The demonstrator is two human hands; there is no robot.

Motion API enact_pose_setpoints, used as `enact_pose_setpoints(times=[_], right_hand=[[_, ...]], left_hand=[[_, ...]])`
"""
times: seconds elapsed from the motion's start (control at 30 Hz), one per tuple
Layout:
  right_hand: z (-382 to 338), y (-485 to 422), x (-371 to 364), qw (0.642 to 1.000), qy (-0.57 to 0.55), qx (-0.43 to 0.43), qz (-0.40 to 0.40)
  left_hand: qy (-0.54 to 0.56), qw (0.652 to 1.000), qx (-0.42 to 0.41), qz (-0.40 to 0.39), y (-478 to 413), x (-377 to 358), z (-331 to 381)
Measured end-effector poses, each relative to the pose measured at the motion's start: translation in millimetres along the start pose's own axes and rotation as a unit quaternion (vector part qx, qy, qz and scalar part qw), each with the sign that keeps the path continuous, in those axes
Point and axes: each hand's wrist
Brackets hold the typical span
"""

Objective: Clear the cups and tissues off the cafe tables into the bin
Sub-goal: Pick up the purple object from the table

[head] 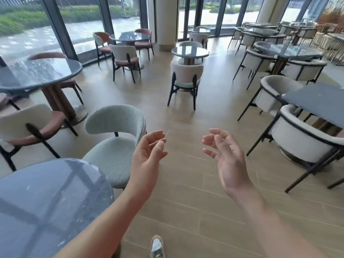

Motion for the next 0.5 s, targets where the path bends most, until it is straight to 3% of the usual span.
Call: enact_pose_setpoints(times=[0.27, 0.5], right_hand=[[65, -230, -2, 1.0, 0.009, 0.001, -0.023], [87, -424, -12, 1.0, 0.0, 0.008, -0.017]], left_hand=[[0.009, 0.999, -0.023, 0.023, -225, 9, -67], [0.002, 0.999, -0.027, 0.03, -424, 23, -85]])
Point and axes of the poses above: each hand's wrist, its own y-axis away from the middle knuckle, its own x-axis out of the back of the hand, z = x × y, and after that the axes turned 8 degrees about -z, right-handed
